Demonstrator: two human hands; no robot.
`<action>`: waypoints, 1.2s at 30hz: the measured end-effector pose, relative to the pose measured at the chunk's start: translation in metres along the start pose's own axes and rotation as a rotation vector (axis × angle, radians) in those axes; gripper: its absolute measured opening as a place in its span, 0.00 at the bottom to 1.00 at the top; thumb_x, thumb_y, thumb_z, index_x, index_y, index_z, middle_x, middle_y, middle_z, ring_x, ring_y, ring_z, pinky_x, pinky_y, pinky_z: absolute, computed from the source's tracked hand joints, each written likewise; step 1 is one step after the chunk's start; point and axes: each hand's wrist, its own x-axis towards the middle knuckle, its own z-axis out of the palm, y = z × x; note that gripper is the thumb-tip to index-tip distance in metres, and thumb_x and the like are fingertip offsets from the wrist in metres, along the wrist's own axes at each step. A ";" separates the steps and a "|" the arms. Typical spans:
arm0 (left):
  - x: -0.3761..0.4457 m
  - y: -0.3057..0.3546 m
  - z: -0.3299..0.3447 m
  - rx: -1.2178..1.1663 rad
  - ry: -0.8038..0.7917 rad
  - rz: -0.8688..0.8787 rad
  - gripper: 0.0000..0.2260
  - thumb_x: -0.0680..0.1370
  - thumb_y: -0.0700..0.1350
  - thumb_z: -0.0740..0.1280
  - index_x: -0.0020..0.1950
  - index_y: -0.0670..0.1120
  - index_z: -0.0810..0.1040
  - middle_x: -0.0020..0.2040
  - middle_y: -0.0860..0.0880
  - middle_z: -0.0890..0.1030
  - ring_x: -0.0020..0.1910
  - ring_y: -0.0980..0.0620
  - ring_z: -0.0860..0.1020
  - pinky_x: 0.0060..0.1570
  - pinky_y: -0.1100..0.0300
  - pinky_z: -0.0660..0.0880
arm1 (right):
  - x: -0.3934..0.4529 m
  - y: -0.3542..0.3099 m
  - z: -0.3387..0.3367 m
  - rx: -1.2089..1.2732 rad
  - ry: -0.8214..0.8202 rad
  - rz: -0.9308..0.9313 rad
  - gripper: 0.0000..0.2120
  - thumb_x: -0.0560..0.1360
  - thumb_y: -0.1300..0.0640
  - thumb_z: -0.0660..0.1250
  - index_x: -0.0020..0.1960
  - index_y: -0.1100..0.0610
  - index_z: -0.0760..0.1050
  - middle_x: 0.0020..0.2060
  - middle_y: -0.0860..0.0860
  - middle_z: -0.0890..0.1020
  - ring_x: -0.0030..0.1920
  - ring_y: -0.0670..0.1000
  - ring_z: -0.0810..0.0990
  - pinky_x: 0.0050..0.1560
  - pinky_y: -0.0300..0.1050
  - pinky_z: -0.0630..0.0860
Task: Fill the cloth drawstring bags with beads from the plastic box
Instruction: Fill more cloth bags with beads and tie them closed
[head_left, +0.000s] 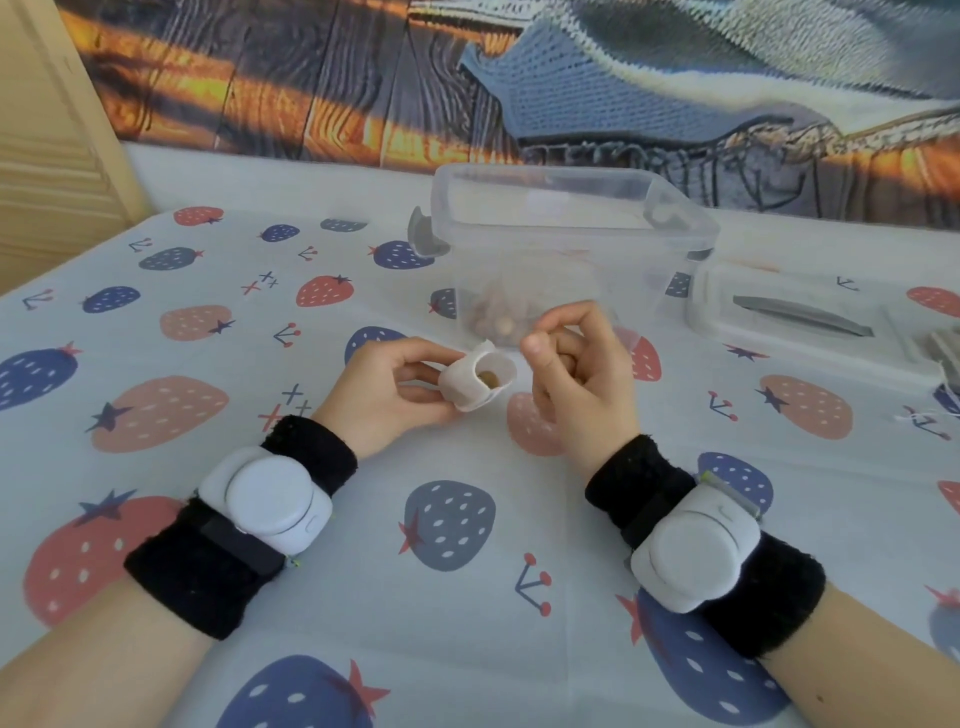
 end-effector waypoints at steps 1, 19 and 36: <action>0.000 -0.001 0.000 -0.001 0.002 -0.003 0.18 0.67 0.31 0.74 0.50 0.49 0.81 0.46 0.54 0.83 0.47 0.51 0.82 0.53 0.56 0.77 | -0.002 -0.001 0.002 -0.041 -0.034 -0.054 0.06 0.73 0.61 0.67 0.43 0.55 0.70 0.24 0.53 0.68 0.23 0.45 0.62 0.24 0.35 0.61; 0.000 -0.001 0.000 0.074 0.041 0.035 0.18 0.67 0.29 0.73 0.54 0.43 0.81 0.52 0.46 0.82 0.47 0.50 0.82 0.50 0.58 0.79 | -0.002 0.005 0.001 -0.338 -0.139 0.061 0.07 0.73 0.67 0.68 0.49 0.61 0.76 0.24 0.47 0.63 0.22 0.42 0.63 0.26 0.28 0.61; -0.002 0.005 0.003 0.112 0.127 0.112 0.18 0.66 0.28 0.73 0.50 0.46 0.80 0.48 0.52 0.80 0.42 0.59 0.80 0.45 0.70 0.75 | -0.002 0.015 0.000 -0.502 -0.186 0.120 0.15 0.76 0.60 0.65 0.30 0.56 0.71 0.20 0.50 0.69 0.20 0.43 0.65 0.26 0.29 0.63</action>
